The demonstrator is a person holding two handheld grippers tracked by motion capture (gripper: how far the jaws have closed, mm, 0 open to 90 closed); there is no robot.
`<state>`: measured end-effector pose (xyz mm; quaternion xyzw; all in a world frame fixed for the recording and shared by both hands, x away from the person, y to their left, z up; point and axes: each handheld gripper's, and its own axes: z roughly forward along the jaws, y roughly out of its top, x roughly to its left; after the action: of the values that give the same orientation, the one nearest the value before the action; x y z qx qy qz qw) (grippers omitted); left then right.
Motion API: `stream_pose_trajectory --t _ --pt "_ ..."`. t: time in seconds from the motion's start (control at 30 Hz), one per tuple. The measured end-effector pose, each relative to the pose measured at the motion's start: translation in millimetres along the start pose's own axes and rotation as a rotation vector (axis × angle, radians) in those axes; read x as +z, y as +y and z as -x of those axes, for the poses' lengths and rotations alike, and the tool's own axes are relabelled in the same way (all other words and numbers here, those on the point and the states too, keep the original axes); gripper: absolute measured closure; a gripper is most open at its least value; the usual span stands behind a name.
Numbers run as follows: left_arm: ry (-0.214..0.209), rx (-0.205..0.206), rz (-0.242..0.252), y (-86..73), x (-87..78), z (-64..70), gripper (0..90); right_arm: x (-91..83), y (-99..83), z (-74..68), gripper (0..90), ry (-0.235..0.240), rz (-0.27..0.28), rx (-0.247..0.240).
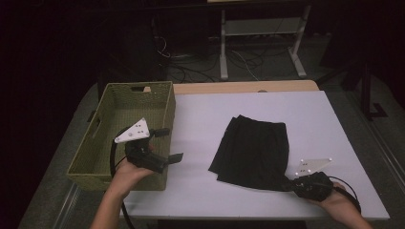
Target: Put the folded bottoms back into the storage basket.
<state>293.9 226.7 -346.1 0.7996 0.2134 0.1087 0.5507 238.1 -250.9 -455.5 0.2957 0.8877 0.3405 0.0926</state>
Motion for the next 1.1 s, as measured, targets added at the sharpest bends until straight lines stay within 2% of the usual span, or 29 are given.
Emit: stream_pose_trajectory --t 0.03,0.07,0.1,0.13,0.17,0.2,0.33,0.37,0.43,0.67,1.03,1.1 --pt "0.005 -0.003 0.001 0.3 -0.3 -0.2 0.5 0.7 0.0 0.2 73.1 -0.004 -0.001 0.007" --pt "0.008 -0.006 0.002 0.5 -0.5 -0.5 0.5 0.7 0.0 0.2 73.1 -0.004 -0.001 0.007" --pt "0.011 -0.01 0.003 0.6 -0.7 -0.5 0.5 1.2 -0.3 0.5 66.4 -0.003 -0.001 0.012" --pt "0.019 -0.017 0.005 1.1 -0.8 -0.4 0.5 0.6 -0.6 0.6 53.5 -0.032 0.009 0.014" --pt "0.019 -0.017 0.005 1.1 -0.8 -0.4 0.5 0.6 -0.6 0.6 53.5 -0.032 0.009 0.014" --pt "0.024 -0.023 0.009 1.9 -0.5 0.4 0.5 0.5 -0.6 1.8 40.1 -0.046 0.026 0.03" --pt "0.032 -0.031 0.013 5.4 1.2 3.3 0.5 1.2 -1.3 3.3 21.7 -0.076 0.039 0.052" --pt "0.032 -0.031 0.013 5.4 1.2 3.3 0.5 1.2 -1.3 3.3 21.7 -0.076 0.039 0.052" --pt "0.031 -0.031 0.008 8.0 3.5 5.7 0.5 1.8 -1.6 5.3 13.3 -0.076 0.053 0.075" --pt "0.002 -0.041 -0.006 18.3 19.5 12.7 0.5 3.3 -3.0 9.1 5.4 -0.069 0.073 0.104" --pt "-0.048 -0.039 -0.017 27.3 44.8 18.4 0.5 3.6 -4.0 10.1 4.9 -0.058 0.077 0.099" --pt "-0.064 -0.038 -0.024 29.3 53.6 20.2 0.5 3.4 -3.6 10.1 4.4 -0.061 0.081 0.099"
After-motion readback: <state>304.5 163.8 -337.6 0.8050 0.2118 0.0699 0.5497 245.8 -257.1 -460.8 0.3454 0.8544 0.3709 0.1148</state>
